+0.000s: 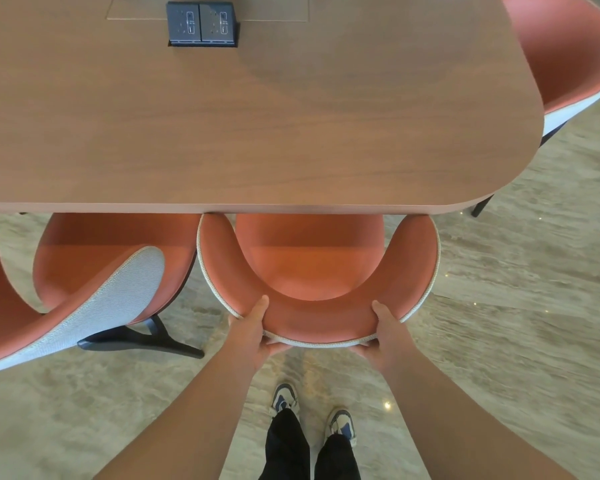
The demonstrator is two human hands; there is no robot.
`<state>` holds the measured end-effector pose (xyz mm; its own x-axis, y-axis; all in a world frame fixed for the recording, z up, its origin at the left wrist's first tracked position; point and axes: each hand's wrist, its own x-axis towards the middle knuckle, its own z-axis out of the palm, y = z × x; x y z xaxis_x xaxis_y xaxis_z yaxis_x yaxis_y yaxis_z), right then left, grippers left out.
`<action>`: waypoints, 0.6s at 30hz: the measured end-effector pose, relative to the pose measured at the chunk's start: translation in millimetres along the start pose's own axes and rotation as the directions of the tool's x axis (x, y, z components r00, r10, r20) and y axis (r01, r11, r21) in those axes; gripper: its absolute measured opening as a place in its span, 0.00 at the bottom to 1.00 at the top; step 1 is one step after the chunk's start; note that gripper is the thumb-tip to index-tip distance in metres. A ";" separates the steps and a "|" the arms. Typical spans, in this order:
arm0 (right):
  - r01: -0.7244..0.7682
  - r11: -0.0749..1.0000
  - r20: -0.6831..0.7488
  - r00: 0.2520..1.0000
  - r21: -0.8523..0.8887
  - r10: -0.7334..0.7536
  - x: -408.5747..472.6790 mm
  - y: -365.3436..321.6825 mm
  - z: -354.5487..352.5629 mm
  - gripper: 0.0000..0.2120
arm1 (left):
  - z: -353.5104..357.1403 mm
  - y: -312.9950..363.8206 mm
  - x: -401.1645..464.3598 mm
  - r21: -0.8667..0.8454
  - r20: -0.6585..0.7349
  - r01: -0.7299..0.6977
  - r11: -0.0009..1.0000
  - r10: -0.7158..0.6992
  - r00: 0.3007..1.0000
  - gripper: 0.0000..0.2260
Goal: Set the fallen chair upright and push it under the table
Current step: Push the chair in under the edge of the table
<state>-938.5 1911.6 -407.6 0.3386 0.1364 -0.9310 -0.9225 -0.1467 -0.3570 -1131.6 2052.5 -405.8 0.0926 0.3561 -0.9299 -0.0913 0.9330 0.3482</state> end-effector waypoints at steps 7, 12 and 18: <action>-0.003 0.999 -0.056 0.998 -0.038 0.001 8.3 -1.7 2.7 0.20 | 5.3 -0.8 5.8 0.111 -0.078 -0.070 0.991 0.079 0.994 0.14; -0.020 1.000 -0.027 0.999 -0.021 0.019 3.7 -2.5 2.6 0.24 | 1.5 3.2 0.2 0.103 -0.046 -0.051 0.993 0.056 0.997 0.21; -0.015 0.999 0.016 1.000 -0.050 0.015 -22.5 -0.8 -3.0 0.14 | -10.8 5.5 -25.4 0.086 0.105 -0.053 0.995 0.044 0.994 0.17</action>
<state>-944.9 1905.7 -386.6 0.3213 0.1496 -0.9351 -0.9170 -0.1973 -0.3467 -1145.2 2048.0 -381.5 0.1916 0.4000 -0.8962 -0.0103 0.9139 0.4057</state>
